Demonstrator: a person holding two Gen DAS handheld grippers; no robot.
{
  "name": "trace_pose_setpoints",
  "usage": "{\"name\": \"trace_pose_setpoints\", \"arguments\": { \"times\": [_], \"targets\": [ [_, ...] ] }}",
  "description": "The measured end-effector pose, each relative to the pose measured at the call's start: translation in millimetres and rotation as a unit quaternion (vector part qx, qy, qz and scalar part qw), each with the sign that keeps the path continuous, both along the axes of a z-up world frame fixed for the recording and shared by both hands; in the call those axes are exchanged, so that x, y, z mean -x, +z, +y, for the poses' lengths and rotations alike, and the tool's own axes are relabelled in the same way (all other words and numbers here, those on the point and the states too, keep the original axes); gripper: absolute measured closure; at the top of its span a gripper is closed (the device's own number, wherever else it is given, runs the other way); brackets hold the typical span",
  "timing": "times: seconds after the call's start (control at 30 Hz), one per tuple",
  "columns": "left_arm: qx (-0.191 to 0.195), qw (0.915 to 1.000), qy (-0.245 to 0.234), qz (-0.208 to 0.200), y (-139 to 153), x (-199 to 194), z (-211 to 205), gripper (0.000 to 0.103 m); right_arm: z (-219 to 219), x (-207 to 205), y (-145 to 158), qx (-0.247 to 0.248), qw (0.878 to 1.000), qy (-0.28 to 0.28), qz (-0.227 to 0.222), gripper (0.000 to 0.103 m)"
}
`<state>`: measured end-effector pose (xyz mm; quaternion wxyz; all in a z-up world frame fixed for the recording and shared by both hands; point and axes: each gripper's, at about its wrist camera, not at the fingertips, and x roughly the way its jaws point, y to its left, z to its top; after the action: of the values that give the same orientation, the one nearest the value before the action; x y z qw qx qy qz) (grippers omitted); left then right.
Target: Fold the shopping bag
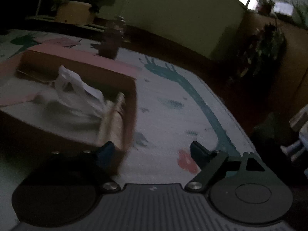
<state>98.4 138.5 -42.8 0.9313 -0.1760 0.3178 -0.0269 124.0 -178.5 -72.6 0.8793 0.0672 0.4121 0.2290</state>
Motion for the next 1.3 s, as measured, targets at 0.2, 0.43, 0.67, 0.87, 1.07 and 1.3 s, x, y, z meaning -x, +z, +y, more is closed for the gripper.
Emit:
{"name": "trace_pose_setpoints", "arguments": {
  "times": [0.2, 0.43, 0.67, 0.87, 1.07, 1.3],
  "targets": [
    [0.006, 0.999, -0.038, 0.023, -2, 22, -46, 0.009, -11, 20, 10, 0.015, 0.999, -0.036, -0.008, 0.01],
    [-0.026, 0.9982, -0.054, 0.008, 26, 56, -79, 0.008, -20, 50, 24, 0.013, 0.998, -0.062, -0.019, 0.007],
    [-0.065, 0.9976, -0.02, -0.01, 31, 81, -103, 0.0, -17, 68, 29, 0.041, 0.996, -0.073, -0.033, 0.006],
    [-0.088, 0.9956, -0.028, 0.019, 17, 79, -105, 0.0, -18, 75, 28, 0.061, 0.993, -0.092, -0.032, 0.003],
    [-0.125, 0.9917, -0.028, 0.0, 26, 100, -117, 0.0, -10, 91, 29, 0.084, 0.992, -0.083, -0.042, 0.001],
    [-0.131, 0.9903, -0.038, -0.024, 31, 103, -124, 0.0, -9, 86, 22, 0.089, 0.992, -0.084, -0.043, 0.0]
  ]
}}
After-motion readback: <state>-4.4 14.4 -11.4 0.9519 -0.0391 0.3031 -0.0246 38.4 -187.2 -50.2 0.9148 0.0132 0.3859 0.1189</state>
